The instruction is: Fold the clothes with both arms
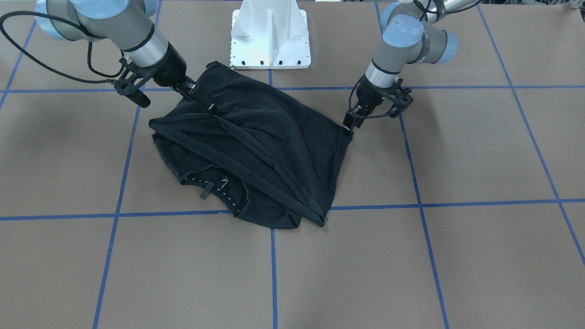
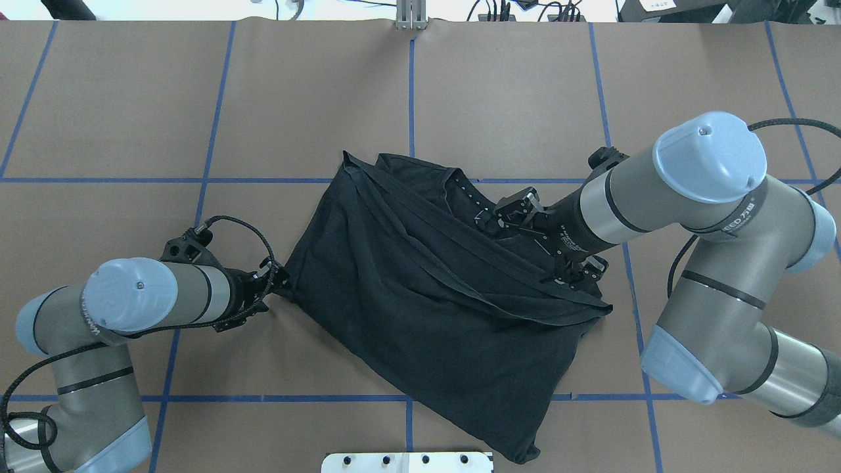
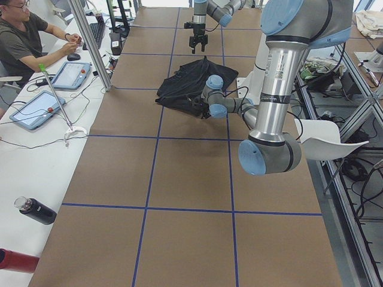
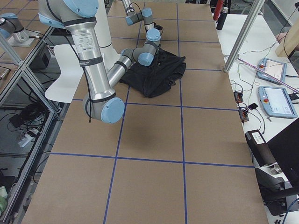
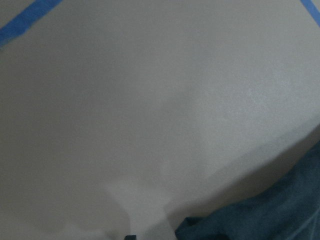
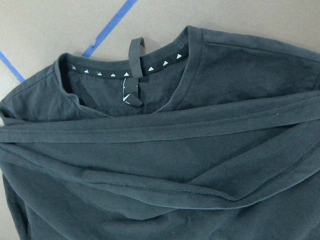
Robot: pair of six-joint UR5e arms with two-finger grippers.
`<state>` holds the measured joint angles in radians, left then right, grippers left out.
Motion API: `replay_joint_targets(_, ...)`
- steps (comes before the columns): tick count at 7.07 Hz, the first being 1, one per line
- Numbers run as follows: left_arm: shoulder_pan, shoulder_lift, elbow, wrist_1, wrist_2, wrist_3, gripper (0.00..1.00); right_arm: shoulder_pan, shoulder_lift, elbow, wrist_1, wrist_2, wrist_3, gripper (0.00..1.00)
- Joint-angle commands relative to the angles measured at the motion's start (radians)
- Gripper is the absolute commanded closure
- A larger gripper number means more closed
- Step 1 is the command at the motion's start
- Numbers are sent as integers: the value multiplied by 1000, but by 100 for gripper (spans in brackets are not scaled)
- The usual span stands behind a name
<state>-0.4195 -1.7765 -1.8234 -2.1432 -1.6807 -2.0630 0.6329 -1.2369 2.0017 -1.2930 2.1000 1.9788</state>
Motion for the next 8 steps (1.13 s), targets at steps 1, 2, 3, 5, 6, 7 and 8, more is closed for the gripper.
replay_joint_targets(1,2,-15,16,-4,26,3,41,-6,-3,2,0,0,0,0)
replay_joint_targets(2,2,-24,22,-4,27,3,44,-6,-9,2,0,-2,0,0)
replay_joint_targets(3,2,-24,23,-3,29,0,69,-6,-10,3,0,-2,0,0)
replay_joint_targets(5,2,-23,23,-3,29,0,100,-13,-9,2,0,-2,0,0)
replay_joint_targets(6,-8,-23,-2,-1,26,4,100,-13,-7,2,0,-2,0,0)
replay_joint_targets(7,-69,-18,-49,-4,12,64,100,-13,-9,2,0,-2,0,0)
replay_joint_targets(8,-161,-40,5,-20,13,234,100,-13,-10,2,0,-2,0,0)
